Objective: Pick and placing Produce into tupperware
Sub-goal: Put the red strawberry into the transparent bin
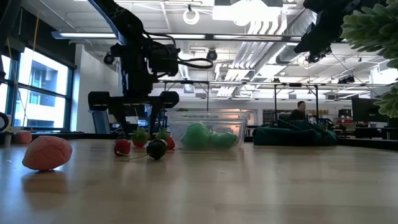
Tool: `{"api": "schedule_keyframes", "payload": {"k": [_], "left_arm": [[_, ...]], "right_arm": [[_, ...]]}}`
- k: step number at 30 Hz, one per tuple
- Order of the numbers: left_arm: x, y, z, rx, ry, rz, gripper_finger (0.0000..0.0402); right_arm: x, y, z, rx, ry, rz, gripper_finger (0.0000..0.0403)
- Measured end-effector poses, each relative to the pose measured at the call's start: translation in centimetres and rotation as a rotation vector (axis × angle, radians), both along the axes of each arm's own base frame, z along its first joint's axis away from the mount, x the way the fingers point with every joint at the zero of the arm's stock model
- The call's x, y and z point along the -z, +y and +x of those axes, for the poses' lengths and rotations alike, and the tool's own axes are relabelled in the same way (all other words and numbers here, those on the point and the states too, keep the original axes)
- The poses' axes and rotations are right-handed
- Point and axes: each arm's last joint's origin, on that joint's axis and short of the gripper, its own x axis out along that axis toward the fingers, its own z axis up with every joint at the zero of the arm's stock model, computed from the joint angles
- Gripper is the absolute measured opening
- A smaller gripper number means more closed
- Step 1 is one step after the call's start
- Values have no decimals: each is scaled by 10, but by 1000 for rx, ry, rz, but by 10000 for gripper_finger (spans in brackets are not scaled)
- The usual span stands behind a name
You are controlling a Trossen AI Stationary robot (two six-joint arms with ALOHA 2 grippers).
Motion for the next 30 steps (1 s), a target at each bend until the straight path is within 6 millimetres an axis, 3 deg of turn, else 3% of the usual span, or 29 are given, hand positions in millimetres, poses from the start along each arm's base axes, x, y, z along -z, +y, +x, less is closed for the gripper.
{"api": "schedule_keyframes", "payload": {"k": [12,30], "left_arm": [[12,1,3,-12,22,-36,216],[12,2,6,-16,-16,-20,216]], "right_arm": [[0,0,0,0,0,0,24],[0,0,0,0,0,0,24]]}}
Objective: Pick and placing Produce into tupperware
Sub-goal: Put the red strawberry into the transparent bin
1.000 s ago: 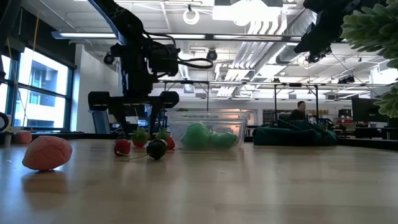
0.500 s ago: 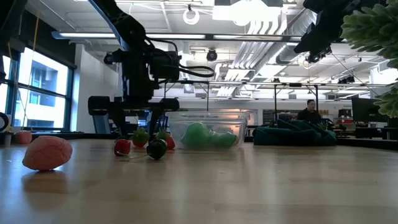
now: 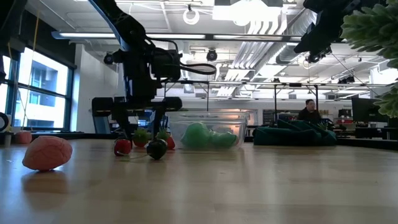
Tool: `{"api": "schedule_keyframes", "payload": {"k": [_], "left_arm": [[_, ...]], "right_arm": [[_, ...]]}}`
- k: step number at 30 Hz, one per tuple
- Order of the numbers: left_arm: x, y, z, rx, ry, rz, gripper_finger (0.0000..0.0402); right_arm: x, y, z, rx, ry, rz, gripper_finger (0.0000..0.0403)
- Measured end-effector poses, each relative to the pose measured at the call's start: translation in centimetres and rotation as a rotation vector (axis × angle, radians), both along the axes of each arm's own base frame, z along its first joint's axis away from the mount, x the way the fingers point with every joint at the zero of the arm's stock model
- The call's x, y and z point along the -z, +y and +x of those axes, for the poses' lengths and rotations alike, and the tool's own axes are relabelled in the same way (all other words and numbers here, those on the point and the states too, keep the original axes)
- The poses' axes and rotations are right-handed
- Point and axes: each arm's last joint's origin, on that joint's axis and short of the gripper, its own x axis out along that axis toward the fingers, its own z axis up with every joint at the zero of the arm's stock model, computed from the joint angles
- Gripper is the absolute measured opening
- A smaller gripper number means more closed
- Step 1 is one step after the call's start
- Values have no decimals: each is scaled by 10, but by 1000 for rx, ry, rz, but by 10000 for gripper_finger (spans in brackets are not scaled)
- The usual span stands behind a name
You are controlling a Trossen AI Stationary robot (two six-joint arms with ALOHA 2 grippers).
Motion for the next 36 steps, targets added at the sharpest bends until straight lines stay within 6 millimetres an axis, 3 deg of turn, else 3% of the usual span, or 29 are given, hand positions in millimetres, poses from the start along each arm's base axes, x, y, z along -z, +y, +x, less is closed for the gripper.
{"api": "schedule_keyframes", "payload": {"k": [4,15,27,36], "left_arm": [[0,0,0,-1,-1,0,209],[0,-1,0,-16,-3,-27,139],[0,-1,0,-23,-5,-28,159],[0,0,1,-78,-6,-39,127]], "right_arm": [[0,0,0,0,0,0,24],[0,0,0,0,0,0,24],[0,0,0,0,0,0,24],[0,0,0,0,0,0,24]]}}
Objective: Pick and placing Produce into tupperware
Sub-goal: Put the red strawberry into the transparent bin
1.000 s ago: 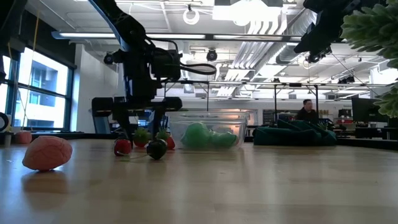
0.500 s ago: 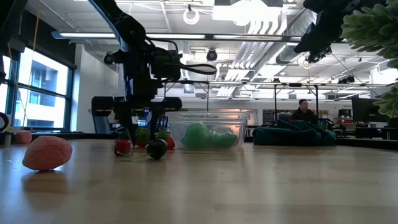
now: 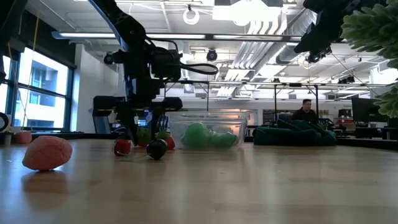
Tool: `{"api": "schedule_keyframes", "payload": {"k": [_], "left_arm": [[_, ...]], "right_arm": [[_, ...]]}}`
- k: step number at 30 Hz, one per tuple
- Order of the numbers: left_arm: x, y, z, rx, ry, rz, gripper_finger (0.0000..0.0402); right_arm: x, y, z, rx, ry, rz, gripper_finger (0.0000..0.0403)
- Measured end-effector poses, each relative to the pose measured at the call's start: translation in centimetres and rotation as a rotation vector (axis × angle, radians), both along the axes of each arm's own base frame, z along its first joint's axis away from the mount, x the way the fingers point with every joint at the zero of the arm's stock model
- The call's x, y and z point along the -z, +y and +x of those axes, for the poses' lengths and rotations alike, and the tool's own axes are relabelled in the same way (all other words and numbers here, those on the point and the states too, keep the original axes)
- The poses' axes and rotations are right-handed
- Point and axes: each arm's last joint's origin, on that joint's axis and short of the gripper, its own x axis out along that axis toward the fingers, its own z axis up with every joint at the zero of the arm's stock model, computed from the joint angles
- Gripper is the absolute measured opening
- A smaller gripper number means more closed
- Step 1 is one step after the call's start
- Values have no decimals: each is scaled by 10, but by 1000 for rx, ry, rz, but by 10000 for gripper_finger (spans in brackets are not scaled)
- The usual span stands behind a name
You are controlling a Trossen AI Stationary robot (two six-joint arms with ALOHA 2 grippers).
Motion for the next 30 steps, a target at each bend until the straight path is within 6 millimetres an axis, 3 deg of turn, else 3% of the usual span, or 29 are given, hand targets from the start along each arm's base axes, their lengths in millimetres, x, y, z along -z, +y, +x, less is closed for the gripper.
{"api": "schedule_keyframes", "payload": {"k": [7,16,23,30], "left_arm": [[-1,0,0,-72,8,-24,141],[-12,-2,-6,-130,20,-45,126],[-38,-5,-11,-169,-51,-18,135],[-79,-9,-21,-196,-211,50,132]], "right_arm": [[0,0,0,0,0,0,24],[0,0,0,0,0,-1,24],[0,0,0,0,0,0,24],[0,0,0,0,0,0,24]]}}
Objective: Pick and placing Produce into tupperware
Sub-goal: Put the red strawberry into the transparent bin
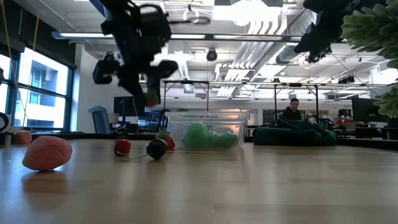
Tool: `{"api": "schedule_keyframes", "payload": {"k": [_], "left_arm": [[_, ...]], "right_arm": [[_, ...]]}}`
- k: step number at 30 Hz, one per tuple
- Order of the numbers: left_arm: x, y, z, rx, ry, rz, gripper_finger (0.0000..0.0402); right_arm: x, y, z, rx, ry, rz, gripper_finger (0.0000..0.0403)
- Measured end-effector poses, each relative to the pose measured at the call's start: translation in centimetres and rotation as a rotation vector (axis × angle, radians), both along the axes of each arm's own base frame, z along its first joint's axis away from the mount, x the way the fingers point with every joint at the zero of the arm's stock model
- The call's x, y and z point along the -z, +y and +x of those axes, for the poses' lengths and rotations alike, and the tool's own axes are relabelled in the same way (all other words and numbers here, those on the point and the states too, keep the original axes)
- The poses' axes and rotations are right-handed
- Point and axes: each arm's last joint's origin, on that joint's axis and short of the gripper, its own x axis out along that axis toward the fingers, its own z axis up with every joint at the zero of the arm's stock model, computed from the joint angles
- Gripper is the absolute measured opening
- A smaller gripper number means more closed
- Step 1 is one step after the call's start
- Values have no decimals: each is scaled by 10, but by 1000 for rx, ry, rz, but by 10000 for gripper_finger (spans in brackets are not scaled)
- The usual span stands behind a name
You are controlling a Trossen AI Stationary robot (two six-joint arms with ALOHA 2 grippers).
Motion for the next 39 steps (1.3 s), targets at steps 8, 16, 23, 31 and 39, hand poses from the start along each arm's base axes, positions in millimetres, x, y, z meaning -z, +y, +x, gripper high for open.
{"api": "schedule_keyframes", "payload": {"k": [8,16,23,31,39], "left_arm": [[-57,1,8,-31,-467,70,136],[-58,8,32,-29,-679,-87,142],[-21,21,57,-69,-608,-126,135],[-1,39,96,-112,-458,-179,137],[14,54,124,-222,-254,-209,139]], "right_arm": [[0,0,0,0,0,0,24],[0,0,0,1,0,0,24],[0,0,0,0,0,0,24],[0,0,0,0,0,0,24],[0,0,0,0,0,0,24]]}}
